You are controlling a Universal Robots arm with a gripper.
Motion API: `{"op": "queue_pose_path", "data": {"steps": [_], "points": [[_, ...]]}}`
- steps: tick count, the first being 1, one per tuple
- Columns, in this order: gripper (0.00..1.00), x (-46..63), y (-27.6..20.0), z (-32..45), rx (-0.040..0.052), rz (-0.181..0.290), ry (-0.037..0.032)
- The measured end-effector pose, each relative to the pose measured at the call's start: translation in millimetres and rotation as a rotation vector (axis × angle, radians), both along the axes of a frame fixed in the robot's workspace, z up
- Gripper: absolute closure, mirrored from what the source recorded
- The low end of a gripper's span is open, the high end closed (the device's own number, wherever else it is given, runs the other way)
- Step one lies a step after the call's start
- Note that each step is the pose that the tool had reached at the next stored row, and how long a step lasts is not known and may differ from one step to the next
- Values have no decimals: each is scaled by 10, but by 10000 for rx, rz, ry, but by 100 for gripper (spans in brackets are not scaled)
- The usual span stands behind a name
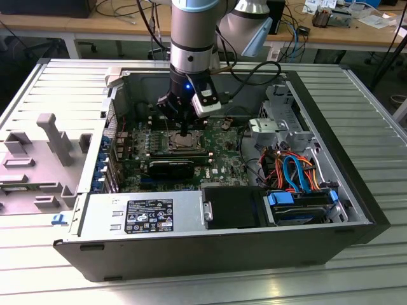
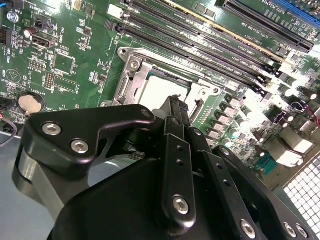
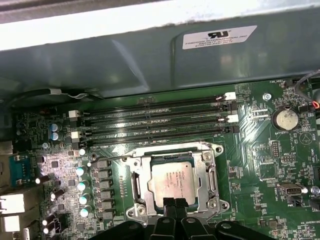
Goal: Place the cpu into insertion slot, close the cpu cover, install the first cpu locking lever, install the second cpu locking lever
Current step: 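Install the first cpu locking lever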
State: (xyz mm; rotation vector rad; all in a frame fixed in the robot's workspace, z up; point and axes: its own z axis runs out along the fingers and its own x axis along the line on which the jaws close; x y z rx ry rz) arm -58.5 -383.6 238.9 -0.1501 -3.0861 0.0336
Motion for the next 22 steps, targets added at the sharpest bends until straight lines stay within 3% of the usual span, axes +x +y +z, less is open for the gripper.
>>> {"op": "queue_pose_path", "data": {"steps": [2, 6, 12, 17, 18, 19, 20, 22], "points": [[89, 0, 0, 0, 57, 238, 1], [89, -1, 0, 0, 308, 812, 0], [89, 0, 0, -2, 321, 1789, 17], [89, 0, 0, -3, 322, 1817, 16], [89, -1, 0, -3, 319, 1817, -23], [89, -1, 0, -4, 309, 1820, -143], [89, -2, 0, -5, 290, 1824, -339], [89, -1, 0, -5, 290, 1827, -357]]}}
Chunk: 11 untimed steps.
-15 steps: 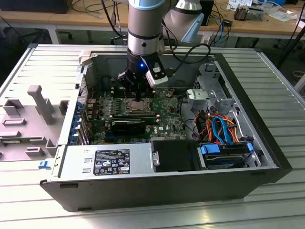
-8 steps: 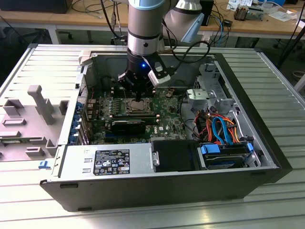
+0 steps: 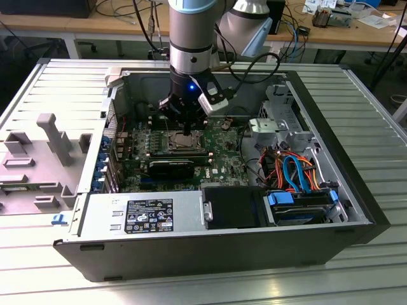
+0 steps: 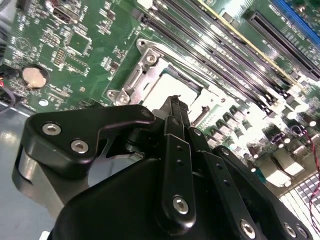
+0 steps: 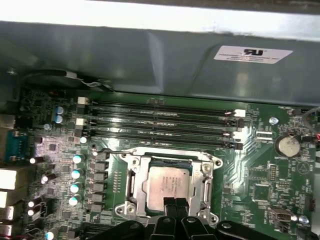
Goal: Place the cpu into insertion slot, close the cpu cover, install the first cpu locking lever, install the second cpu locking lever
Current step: 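Install the first cpu locking lever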
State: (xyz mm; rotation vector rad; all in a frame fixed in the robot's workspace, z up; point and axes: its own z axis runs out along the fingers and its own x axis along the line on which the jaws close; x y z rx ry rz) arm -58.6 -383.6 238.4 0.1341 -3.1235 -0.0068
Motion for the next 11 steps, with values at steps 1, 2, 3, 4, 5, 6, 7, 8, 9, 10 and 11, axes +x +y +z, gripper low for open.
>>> {"op": "queue_pose_path", "data": {"steps": [1, 2, 3, 4, 5, 6, 7, 8, 9, 10, 11], "points": [[89, -1, 0, 1, -2, -1, -7], [89, -1, 0, 1, -2, -1, -10], [89, -1, 0, 1, -2, -1, -10], [89, -1, 0, 1, -2, -1, -11], [89, -1, 0, 1, -2, 0, -10], [89, -1, 0, 1, -2, 0, -10], [89, -1, 0, 4, -3, 0, -10], [89, -1, 0, 6, -3, 0, -10], [89, -1, 0, 9, -3, 0, -10], [89, -1, 0, 12, -3, 0, -10], [89, -1, 0, 14, -2, 0, -10]]}}
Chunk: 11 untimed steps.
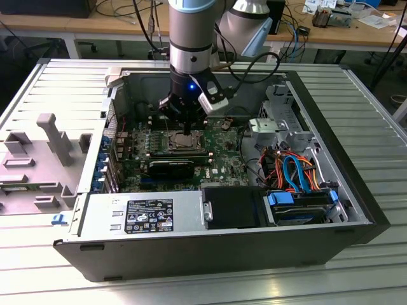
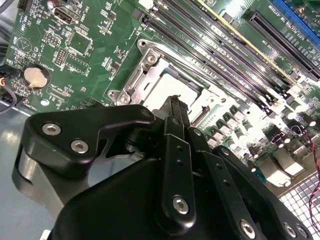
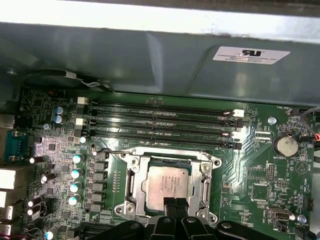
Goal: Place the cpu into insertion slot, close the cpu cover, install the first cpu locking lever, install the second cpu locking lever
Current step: 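Install the first cpu locking lever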
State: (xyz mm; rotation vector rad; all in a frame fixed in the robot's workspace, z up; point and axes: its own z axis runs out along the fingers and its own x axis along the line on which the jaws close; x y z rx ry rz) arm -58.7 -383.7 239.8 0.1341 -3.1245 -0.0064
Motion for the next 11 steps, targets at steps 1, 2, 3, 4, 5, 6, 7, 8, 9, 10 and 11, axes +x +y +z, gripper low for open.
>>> {"op": "queue_pose_path", "data": {"steps": [1, 2, 3, 4, 5, 6, 7, 8, 9, 10, 11], "points": [[89, 0, 0, 2, 2, 0, -1], [89, 0, 0, 3, 1, 0, 0], [89, 0, 0, 5, 0, 0, 0], [89, 0, 0, 6, -1, 0, 1], [89, 0, 0, 10, -1, 0, 1], [89, 0, 0, 13, -2, 0, 1], [89, 0, 0, 16, -1, 0, 0], [89, 0, 0, 24, 0, 0, 0], [89, 0, 0, 26, 2, 0, -1], [89, 0, 0, 26, 2, 0, -1], [89, 0, 0, 29, 0, 0, 0]]}}
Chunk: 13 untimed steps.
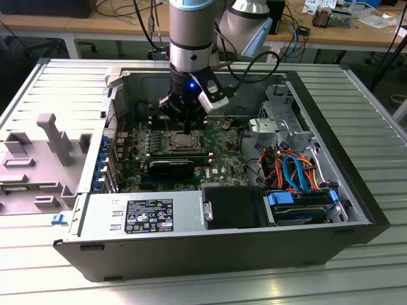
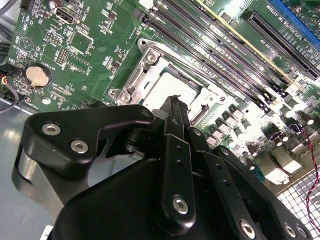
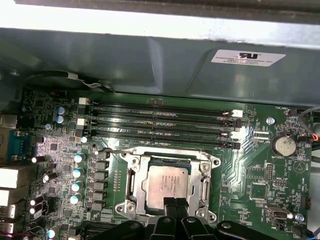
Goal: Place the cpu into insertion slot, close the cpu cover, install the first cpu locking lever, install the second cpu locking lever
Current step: 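Install the first cpu locking lever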
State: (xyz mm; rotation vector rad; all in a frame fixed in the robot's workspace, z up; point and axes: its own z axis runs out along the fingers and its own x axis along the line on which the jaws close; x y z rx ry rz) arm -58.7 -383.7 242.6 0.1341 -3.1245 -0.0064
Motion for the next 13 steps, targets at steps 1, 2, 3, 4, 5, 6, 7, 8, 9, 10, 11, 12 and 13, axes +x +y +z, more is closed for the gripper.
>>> {"op": "queue_pose_path", "data": {"steps": [1, 2, 3, 4, 5, 6, 7, 8, 9, 10, 11, 12, 13], "points": [[89, 0, 0, 2, 0, 0, 0], [89, 0, 0, 2, 0, 0, 0], [89, 0, 0, 2, 0, 0, 0], [89, -6, 0, 3, -1, -1, 0], [89, -11, 0, 3, -1, -1, 1], [89, -16, 0, 3, -2, 0, 1], [89, -19, 0, 2, 0, 0, 0], [89, -22, 0, 2, 0, -1, 0], [89, -23, 0, 2, 0, 1, 0], [89, -24, 0, 2, -1, 2, 1], [89, -25, 0, 2, 0, 1, 0], [89, -26, 0, 2, 0, 1, 0], [89, -26, 0, 2, 0, 0, 0]]}}
